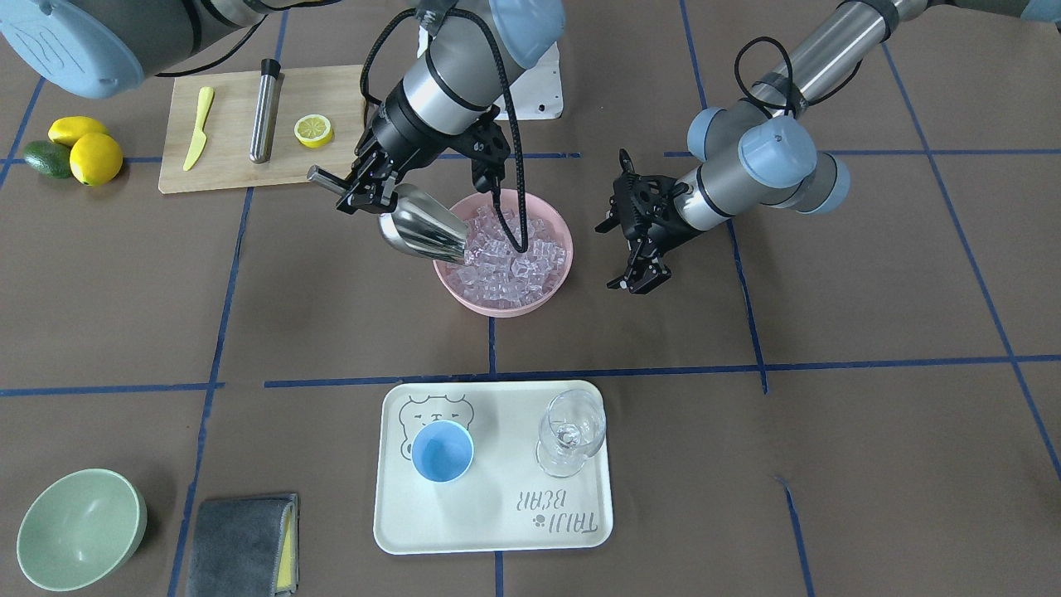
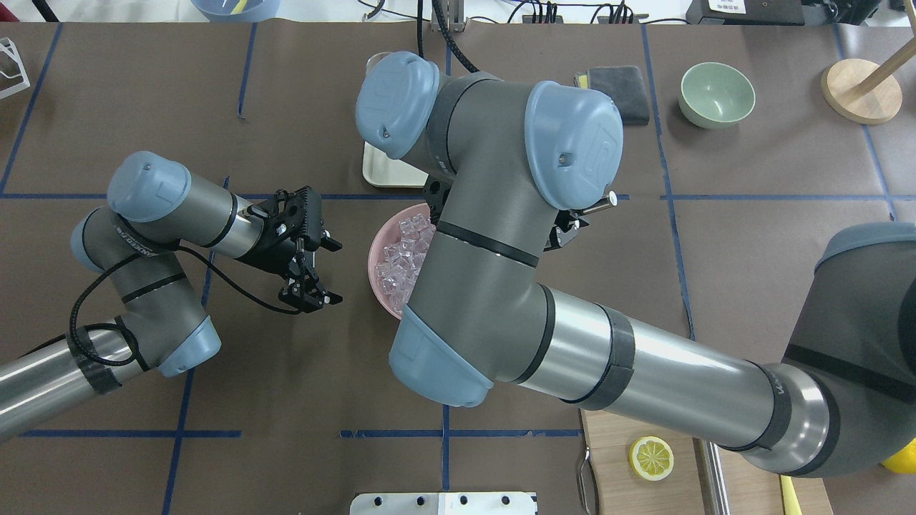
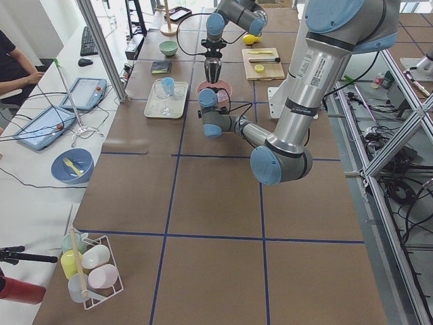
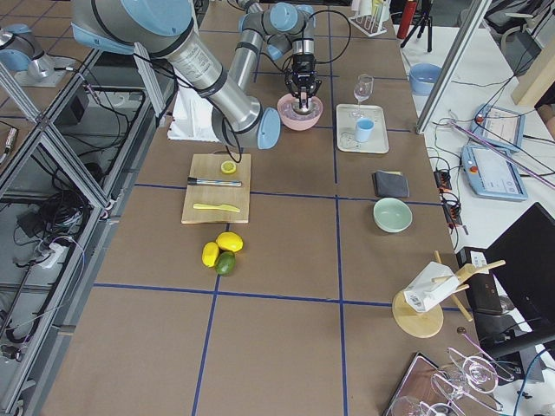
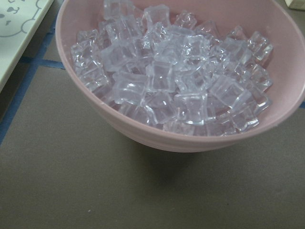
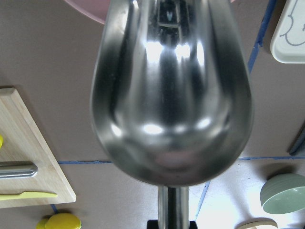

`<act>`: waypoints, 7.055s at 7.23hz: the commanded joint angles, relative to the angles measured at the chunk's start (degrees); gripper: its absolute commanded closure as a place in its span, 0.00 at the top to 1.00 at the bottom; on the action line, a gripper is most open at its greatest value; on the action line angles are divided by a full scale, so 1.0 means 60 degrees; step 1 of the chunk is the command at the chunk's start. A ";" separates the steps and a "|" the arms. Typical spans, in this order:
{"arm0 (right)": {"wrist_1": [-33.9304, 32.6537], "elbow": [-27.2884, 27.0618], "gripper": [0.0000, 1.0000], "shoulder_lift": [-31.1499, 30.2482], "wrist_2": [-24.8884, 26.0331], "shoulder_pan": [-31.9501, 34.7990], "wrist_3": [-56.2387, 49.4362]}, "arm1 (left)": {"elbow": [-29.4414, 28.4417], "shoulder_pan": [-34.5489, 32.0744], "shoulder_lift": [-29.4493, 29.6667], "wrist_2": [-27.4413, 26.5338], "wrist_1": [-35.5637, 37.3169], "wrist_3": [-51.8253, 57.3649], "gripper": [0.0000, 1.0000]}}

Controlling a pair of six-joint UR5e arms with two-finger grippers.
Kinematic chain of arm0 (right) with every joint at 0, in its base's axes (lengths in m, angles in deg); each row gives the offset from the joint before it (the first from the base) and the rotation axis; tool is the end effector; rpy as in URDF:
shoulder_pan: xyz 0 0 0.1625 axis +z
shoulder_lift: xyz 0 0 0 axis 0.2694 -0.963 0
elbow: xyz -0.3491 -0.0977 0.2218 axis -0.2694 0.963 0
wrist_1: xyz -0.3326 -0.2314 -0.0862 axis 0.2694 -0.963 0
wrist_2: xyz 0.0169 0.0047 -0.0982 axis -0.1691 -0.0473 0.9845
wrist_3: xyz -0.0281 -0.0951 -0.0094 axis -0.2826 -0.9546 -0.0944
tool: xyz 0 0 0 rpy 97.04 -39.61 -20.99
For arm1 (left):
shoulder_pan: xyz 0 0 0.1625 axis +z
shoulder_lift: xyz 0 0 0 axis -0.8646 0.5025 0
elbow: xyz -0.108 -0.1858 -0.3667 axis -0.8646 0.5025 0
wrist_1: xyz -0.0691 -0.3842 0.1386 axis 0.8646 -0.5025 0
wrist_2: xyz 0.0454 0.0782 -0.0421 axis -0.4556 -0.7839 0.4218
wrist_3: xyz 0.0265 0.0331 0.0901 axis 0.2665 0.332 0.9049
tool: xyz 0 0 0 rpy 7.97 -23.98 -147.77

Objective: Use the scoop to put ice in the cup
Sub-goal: 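Lower the scoop into the ice with the right gripper while the left steadies the bowl, then drag the scoop through the ice cubes with the right gripper to fill it, then lift the filled scoop toward the blue cup while the left arm withdraws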

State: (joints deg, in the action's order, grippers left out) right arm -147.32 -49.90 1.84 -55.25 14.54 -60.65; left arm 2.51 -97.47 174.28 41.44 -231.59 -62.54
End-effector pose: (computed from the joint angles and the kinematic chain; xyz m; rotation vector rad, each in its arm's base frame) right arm -0.4896 -0.4433 0.1100 0.0959 0.0185 -1.5544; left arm 0.4749 -0.4573 0.3579 0.9380 1.1061 1.2142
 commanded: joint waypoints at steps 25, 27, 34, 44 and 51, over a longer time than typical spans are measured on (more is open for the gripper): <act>0.2656 -0.0638 0.00 -0.1651 0.0538 -0.0619 0.0135 | -0.0622 0.0706 0.0680 -0.0952 -0.1225 -0.1051 1.00; 0.3183 -0.0687 0.00 -0.1744 0.0145 -0.0575 0.0121 | -0.0622 0.0706 0.0680 -0.0952 -0.1225 -0.1037 1.00; 0.7514 -0.0717 0.00 -0.3571 -0.1642 0.0054 0.0150 | -0.0608 0.0677 0.0680 -0.0952 -0.1181 -0.1022 1.00; 0.9163 -0.0702 0.00 -0.4102 -0.3548 0.0772 0.0282 | -0.0593 0.0677 0.0680 -0.0967 -0.1122 -0.1007 1.00; 0.9632 -0.0717 0.00 -0.4088 -0.5817 0.2338 0.0282 | 0.0166 -0.0025 0.0359 -0.0908 -0.0030 -0.1066 1.00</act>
State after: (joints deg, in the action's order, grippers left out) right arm -89.57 -54.10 -22.78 -87.65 26.75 -59.08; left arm 1.60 -96.58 177.26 35.95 -235.38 -68.93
